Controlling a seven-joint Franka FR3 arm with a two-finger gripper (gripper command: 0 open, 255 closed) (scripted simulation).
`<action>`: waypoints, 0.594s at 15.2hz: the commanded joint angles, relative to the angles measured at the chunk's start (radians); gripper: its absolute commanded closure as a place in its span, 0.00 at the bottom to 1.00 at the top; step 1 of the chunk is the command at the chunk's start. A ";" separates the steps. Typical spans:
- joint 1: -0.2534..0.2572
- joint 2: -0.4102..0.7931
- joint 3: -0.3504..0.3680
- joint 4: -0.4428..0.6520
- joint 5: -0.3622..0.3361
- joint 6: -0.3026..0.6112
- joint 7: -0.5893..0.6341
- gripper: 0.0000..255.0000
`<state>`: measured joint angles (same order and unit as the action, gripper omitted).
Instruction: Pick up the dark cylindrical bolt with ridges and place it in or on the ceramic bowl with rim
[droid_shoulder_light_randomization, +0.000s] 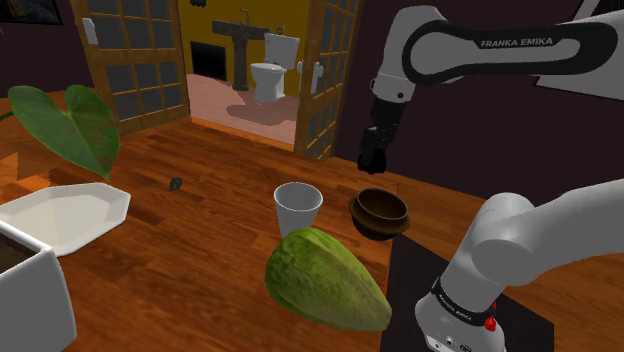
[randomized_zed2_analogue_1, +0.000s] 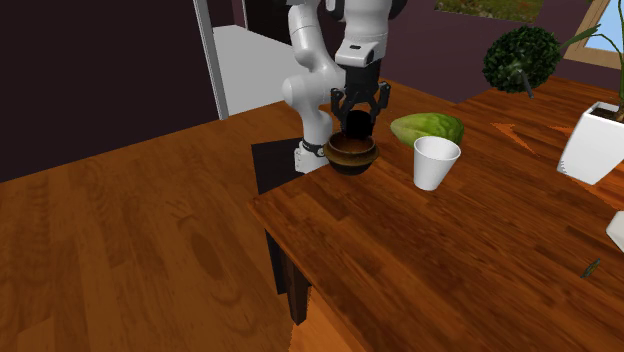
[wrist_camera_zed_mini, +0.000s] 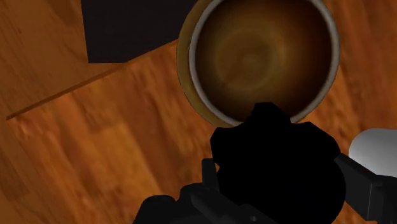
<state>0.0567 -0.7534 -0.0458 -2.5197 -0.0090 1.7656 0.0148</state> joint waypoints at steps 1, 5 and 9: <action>0.005 -0.098 0.017 -0.058 0.009 -0.040 0.018 1.00; 0.017 -0.263 0.046 -0.151 0.032 -0.111 0.047 1.00; 0.017 -0.271 0.046 -0.209 0.032 -0.062 0.046 1.00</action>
<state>0.0733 -1.0200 0.0002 -2.7172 0.0224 1.6966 0.0605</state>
